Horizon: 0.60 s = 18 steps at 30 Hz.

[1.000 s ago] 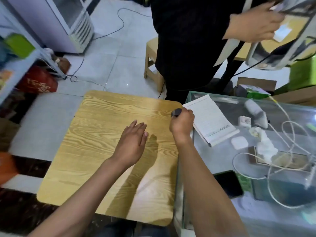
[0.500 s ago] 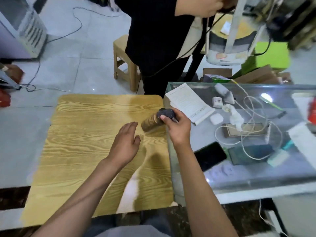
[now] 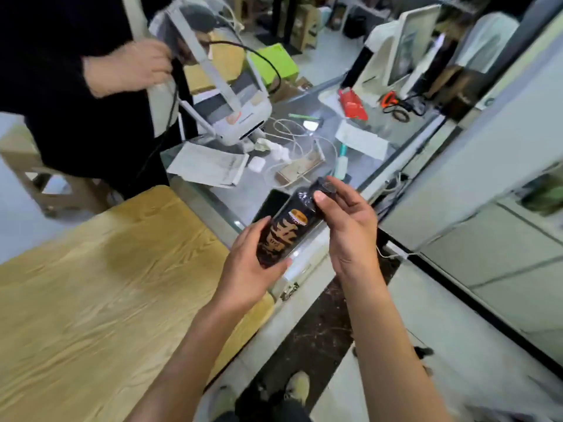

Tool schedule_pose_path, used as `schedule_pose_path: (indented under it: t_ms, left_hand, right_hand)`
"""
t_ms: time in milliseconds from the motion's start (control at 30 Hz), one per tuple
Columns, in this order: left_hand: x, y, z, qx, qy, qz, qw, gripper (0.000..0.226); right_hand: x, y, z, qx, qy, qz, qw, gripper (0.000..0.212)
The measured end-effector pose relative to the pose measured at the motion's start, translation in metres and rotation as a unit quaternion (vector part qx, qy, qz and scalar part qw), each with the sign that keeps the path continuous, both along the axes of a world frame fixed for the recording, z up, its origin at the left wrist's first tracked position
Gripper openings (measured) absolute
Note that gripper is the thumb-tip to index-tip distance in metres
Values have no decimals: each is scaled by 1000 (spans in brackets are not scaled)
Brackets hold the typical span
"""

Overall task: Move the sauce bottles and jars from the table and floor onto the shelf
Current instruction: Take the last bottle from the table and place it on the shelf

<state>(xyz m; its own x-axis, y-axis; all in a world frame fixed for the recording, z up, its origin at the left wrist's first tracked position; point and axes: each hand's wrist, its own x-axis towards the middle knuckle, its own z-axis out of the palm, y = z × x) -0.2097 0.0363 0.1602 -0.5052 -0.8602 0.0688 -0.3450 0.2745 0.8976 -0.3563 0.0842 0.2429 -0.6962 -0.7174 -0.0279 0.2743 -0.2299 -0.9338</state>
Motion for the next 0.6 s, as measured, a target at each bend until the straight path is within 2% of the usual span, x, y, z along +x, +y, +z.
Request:
schedule_pose_path:
  t_ms: [100, 267, 500, 600]
  left_hand:
    - [-40, 41, 17, -36, 4, -68, 997, 73]
    - [-108, 118, 47, -115, -9, -165, 980, 73]
    - [-197, 276, 89, -71, 28, -274, 959, 57]
    - [-231, 346, 92, -49, 48, -318, 946, 54]
  right_hand:
    - [-29, 61, 17, -25, 3, -62, 998, 30]
    - [-74, 166, 46, -49, 32, -140, 988, 31]
    - [-138, 338, 87, -2, 100, -252, 963, 40]
    - [-159, 415, 93, 4, 116, -284, 952, 37]
